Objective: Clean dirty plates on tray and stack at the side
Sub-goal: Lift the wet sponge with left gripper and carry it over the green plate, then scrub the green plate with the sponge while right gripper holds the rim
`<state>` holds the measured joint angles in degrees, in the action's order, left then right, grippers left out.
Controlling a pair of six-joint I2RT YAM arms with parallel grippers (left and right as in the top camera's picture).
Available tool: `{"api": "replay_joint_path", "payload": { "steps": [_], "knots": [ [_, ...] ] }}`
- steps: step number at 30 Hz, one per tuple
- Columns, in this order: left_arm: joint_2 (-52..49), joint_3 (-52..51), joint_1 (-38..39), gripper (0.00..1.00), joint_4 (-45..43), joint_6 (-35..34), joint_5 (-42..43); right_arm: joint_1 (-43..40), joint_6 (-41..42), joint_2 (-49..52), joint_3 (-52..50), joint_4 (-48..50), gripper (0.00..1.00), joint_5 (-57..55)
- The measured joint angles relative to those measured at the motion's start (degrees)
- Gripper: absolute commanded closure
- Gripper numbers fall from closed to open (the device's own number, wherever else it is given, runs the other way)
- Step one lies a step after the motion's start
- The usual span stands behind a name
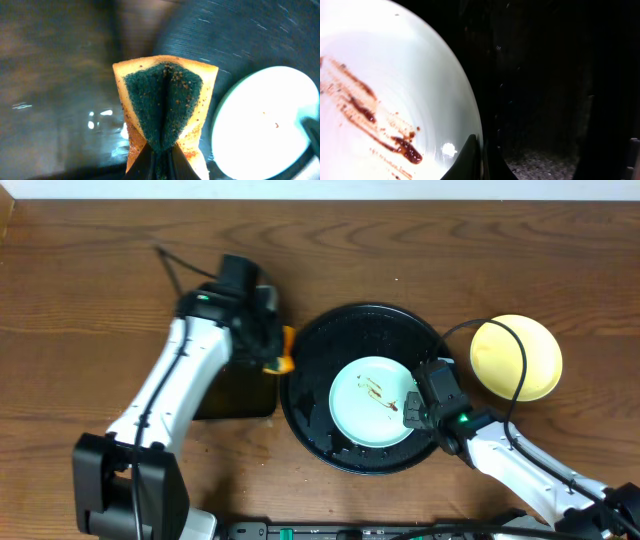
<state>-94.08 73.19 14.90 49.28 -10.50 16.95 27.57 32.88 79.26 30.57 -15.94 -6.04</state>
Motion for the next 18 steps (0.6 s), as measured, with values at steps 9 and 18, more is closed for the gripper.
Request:
{"api": "replay_joint_path", "payload": {
  "steps": [9, 18],
  "knots": [
    [-1.6, 0.0, 16.0, 0.93, -6.6, -5.3, 1.3, 0.0, 0.0, 2.2, 0.9, 1.3, 0.99, 0.7],
    [-11.5, 0.0, 23.7, 0.93, -13.7, -10.4, 9.8, 0.0, 0.0, 2.2, 0.9, 1.4, 0.99, 0.8]
  ]
}}
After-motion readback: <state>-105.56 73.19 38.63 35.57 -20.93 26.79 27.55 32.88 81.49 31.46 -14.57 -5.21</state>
